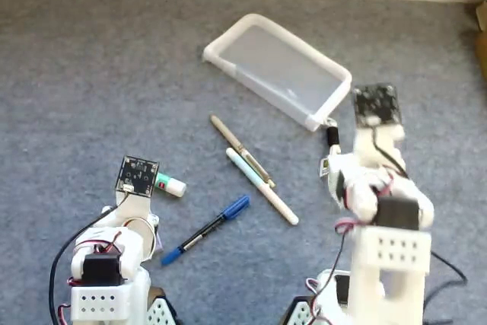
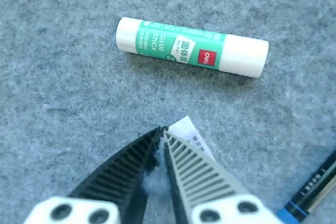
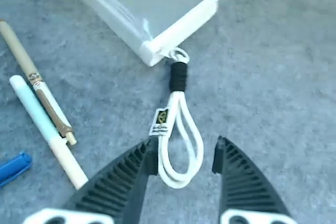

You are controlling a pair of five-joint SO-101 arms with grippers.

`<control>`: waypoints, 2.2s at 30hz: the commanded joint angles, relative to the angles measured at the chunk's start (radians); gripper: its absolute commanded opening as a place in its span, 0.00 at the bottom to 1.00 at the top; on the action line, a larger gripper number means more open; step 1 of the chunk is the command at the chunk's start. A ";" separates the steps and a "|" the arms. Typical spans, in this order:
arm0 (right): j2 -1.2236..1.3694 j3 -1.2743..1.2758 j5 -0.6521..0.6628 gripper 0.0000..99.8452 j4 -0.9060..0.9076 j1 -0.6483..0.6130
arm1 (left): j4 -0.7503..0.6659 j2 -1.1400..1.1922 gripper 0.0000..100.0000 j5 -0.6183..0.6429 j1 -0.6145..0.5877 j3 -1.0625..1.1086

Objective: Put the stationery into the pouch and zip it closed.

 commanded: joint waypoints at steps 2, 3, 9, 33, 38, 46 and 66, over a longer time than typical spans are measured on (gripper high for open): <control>0.147 -0.064 0.012 0.17 -0.142 -0.035 | 0.005 -0.005 0.01 0.006 -0.013 0.021; 0.177 -0.062 0.012 0.17 -0.171 -0.035 | 0.005 -0.005 0.01 0.006 -0.013 0.021; 0.389 -0.114 0.015 0.12 -0.251 -0.045 | 0.005 -0.005 0.01 0.006 -0.013 0.021; 1.198 -0.766 0.012 0.12 -0.128 -0.050 | 0.005 -0.005 0.01 0.006 -0.013 0.021; 1.262 -0.800 0.012 0.12 -0.128 -0.039 | 0.005 -0.005 0.01 0.006 -0.013 0.021; 1.291 -0.794 0.012 0.12 -0.128 -0.012 | 0.005 -0.005 0.01 0.006 -0.013 0.021; 1.293 -0.791 0.017 0.12 -0.045 -0.001 | 0.005 -0.005 0.01 0.006 -0.013 0.021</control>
